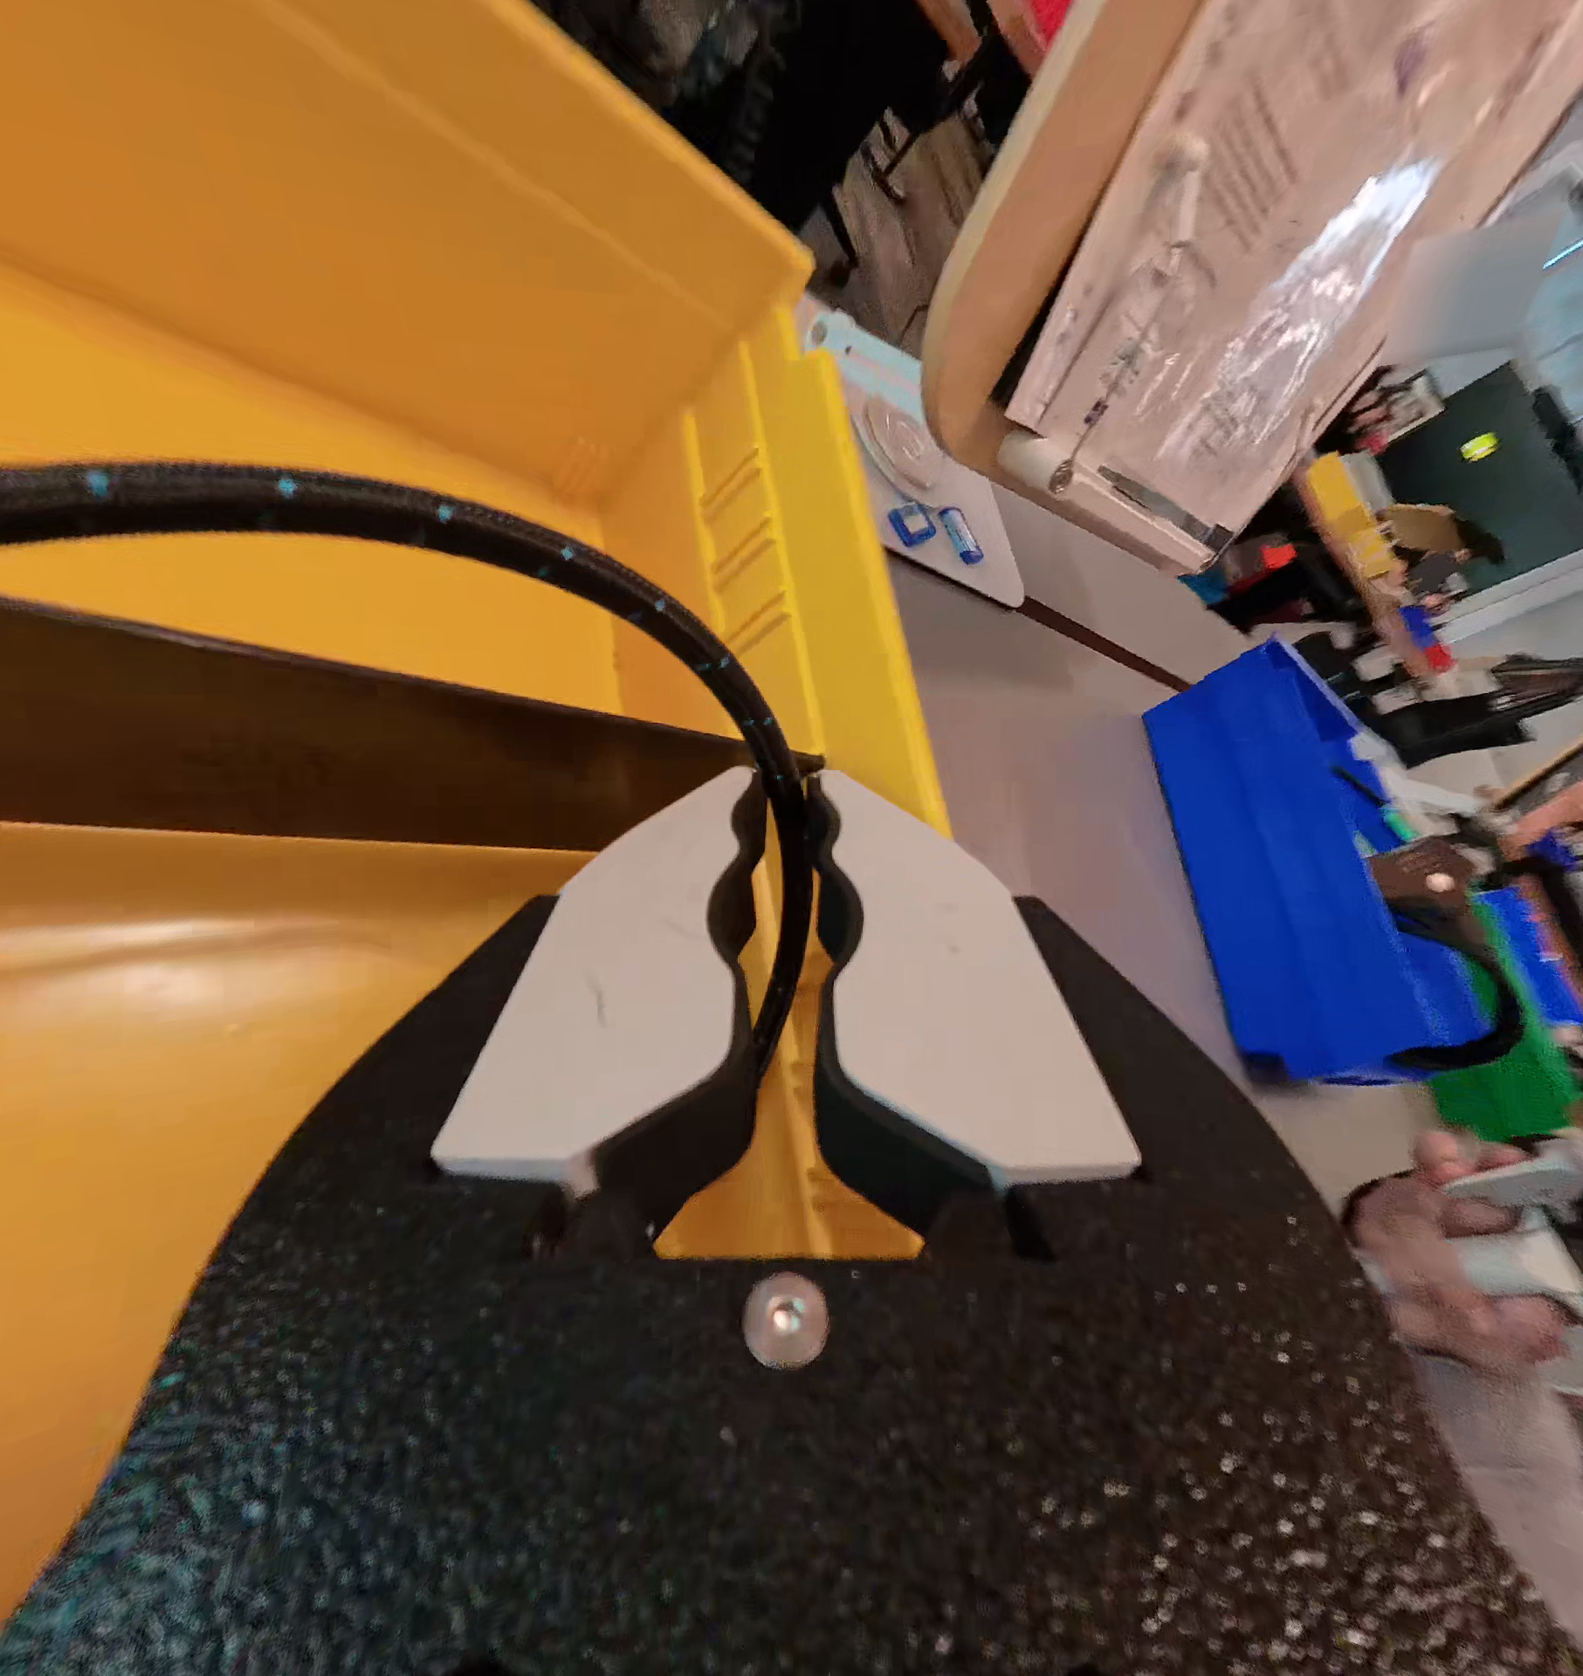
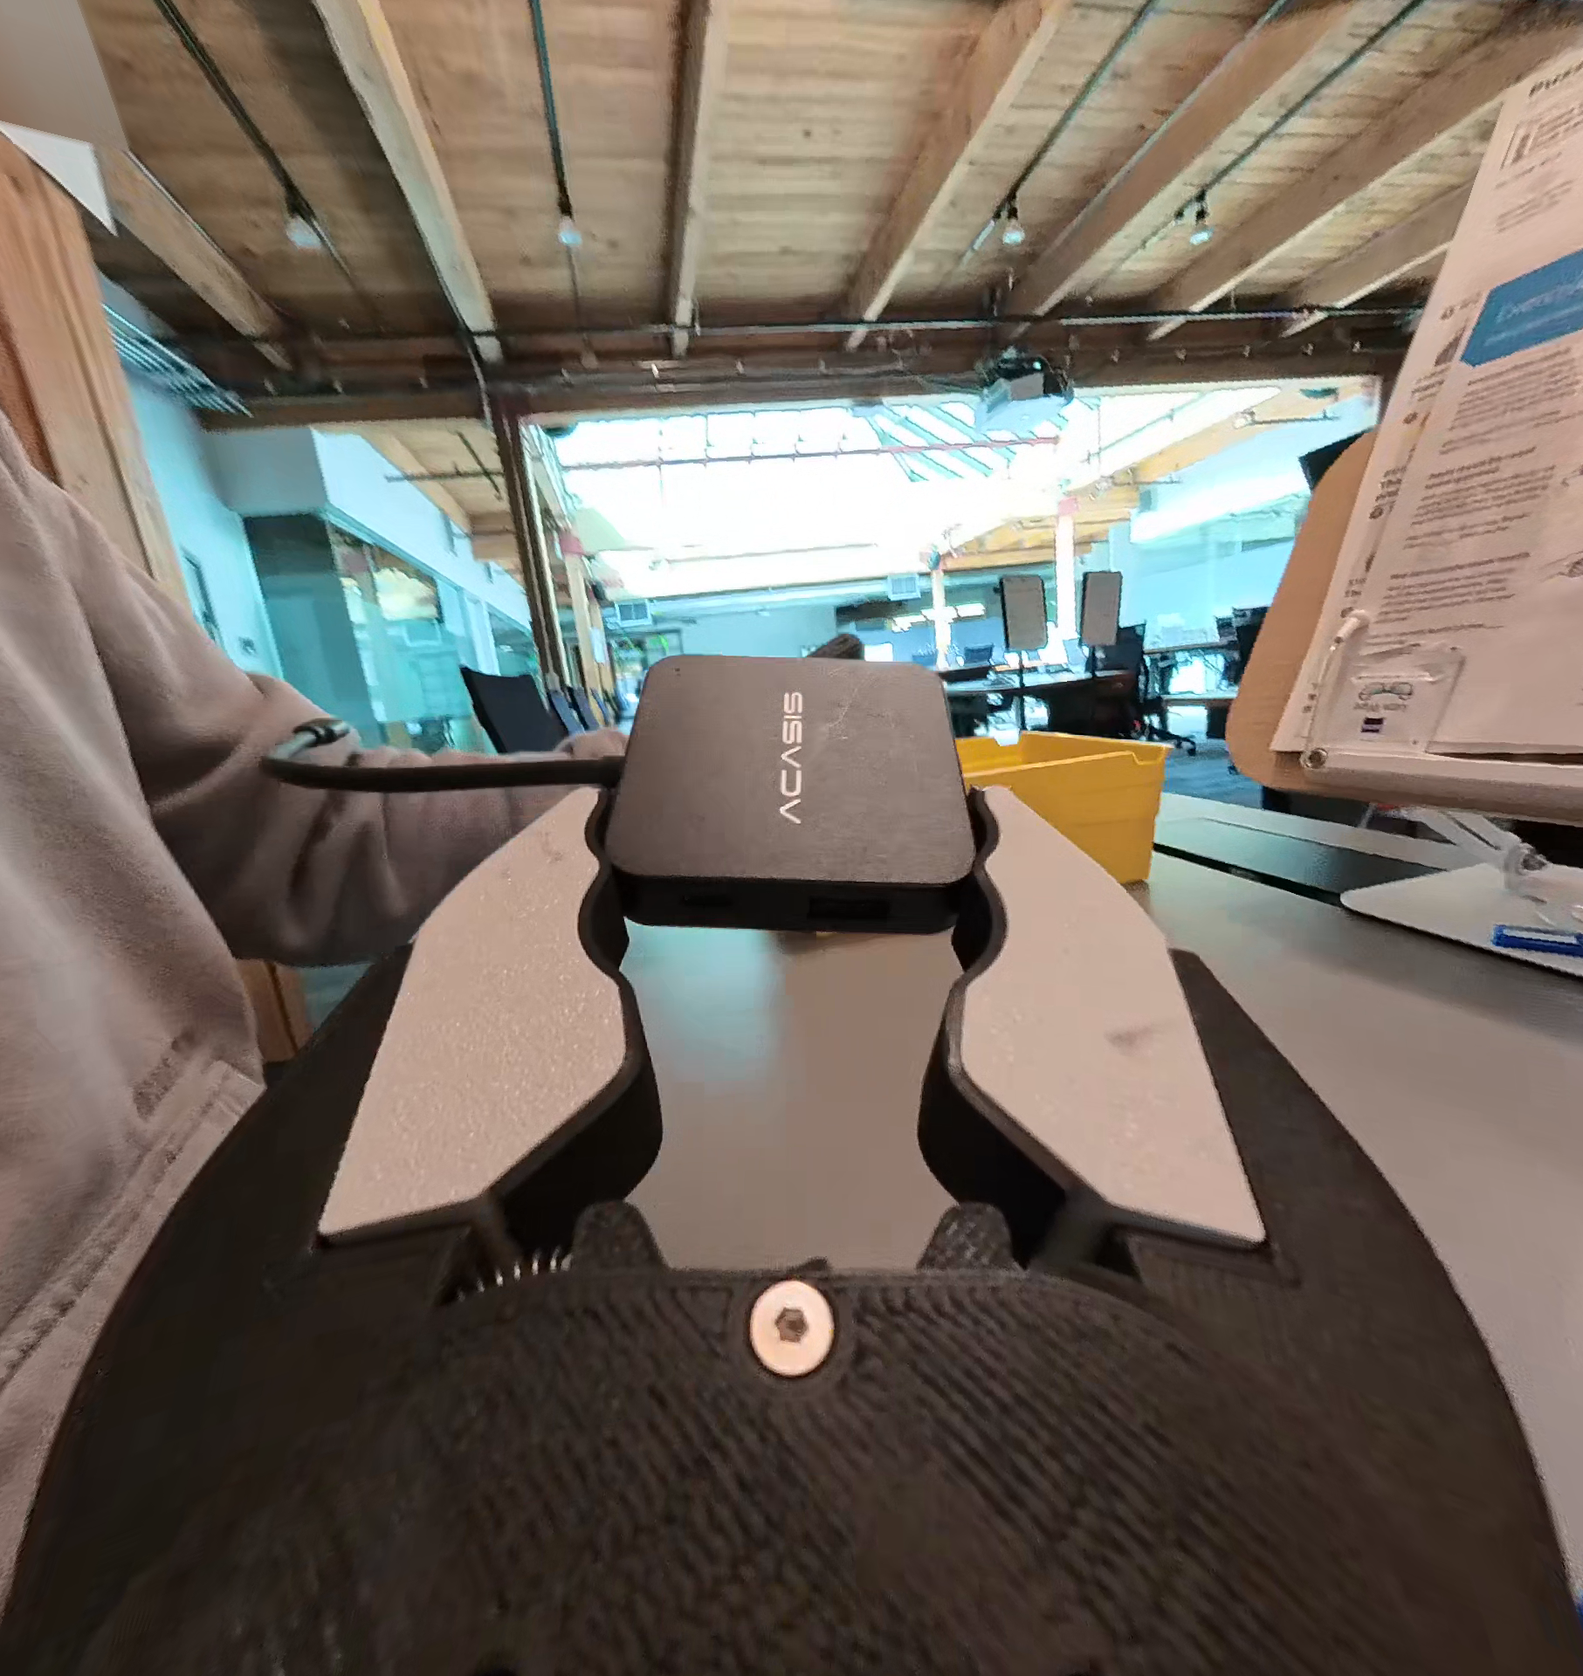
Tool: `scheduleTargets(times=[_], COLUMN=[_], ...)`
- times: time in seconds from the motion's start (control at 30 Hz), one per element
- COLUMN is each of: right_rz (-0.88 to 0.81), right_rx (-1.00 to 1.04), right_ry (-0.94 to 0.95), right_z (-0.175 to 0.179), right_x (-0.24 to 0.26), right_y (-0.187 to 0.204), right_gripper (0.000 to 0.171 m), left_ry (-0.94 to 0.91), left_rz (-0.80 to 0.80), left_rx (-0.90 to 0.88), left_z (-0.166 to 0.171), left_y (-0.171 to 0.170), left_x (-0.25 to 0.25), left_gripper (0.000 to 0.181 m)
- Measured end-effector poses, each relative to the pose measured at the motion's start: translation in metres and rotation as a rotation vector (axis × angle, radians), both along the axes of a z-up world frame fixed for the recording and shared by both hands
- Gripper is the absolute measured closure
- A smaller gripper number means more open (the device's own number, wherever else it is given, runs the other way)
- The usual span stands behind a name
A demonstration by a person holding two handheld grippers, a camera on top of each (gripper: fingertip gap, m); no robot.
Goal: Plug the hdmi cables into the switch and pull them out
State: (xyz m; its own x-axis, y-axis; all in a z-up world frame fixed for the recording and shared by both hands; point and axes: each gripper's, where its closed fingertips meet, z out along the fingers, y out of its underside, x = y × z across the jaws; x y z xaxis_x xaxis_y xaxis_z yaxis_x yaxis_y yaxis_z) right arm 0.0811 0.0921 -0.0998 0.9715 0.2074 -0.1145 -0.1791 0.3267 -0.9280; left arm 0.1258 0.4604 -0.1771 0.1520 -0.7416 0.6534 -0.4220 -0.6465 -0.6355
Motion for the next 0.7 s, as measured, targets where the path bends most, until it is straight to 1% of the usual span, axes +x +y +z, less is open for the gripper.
scheduleTargets(times=[0.1,0.17,0.2,0.27,0.3,0.33,0.4,0.43,0.5,0.57,0.63,0.7], right_rz=[0.033,0.030,0.019,0.010,0.011,0.006,0.001,-0.003,-0.027,-0.054,-0.079,-0.076], right_rx=[0.048,0.051,0.045,0.044,0.053,0.068,0.106,0.122,0.137,0.124,0.102,0.083], right_ry=[0.018,0.015,0.008,-0.008,-0.015,-0.022,-0.036,-0.043,-0.060,-0.078,-0.085,-0.072], right_z=[0.007,0.008,0.008,0.008,0.011,0.014,0.023,0.027,0.034,0.036,0.035,0.031], right_x=[0.000,0.001,0.003,0.003,0.002,0.002,0.001,0.001,0.005,0.011,0.018,0.022], right_y=[-0.008,-0.010,-0.009,-0.011,-0.012,-0.015,-0.022,-0.027,-0.037,-0.048,-0.059,-0.067], right_gripper=[0.099,0.099,0.099,0.099,0.099,0.099,0.099,0.099,0.099,0.099,0.099,0.099], left_ry=[-0.038,-0.060,-0.091,-0.179,-0.206,-0.218,-0.216,-0.208,-0.179,-0.121,-0.045,-0.020], left_rz=[0.005,-0.006,-0.039,-0.165,-0.257,-0.374,-0.653,-0.782,-1.015,-1.202,-1.381,-1.496], left_rx=[0.188,0.400,0.510,0.704,0.797,0.892,1.032,1.068,1.097,1.109,1.130,1.130], left_z=[0.028,0.058,0.077,0.115,0.127,0.131,0.120,0.108,0.074,0.030,-0.016,-0.049], left_y=[-0.005,-0.013,-0.024,-0.060,-0.083,-0.106,-0.153,-0.173,-0.209,-0.234,-0.250,-0.262], left_x=[-0.015,-0.026,-0.030,-0.032,-0.032,-0.033,-0.037,-0.040,-0.048,-0.060,-0.079,-0.095], left_gripper=[0.173,0.173,0.174,0.175,0.175,0.175,0.175,0.175,0.175,0.175,0.175,0.175])
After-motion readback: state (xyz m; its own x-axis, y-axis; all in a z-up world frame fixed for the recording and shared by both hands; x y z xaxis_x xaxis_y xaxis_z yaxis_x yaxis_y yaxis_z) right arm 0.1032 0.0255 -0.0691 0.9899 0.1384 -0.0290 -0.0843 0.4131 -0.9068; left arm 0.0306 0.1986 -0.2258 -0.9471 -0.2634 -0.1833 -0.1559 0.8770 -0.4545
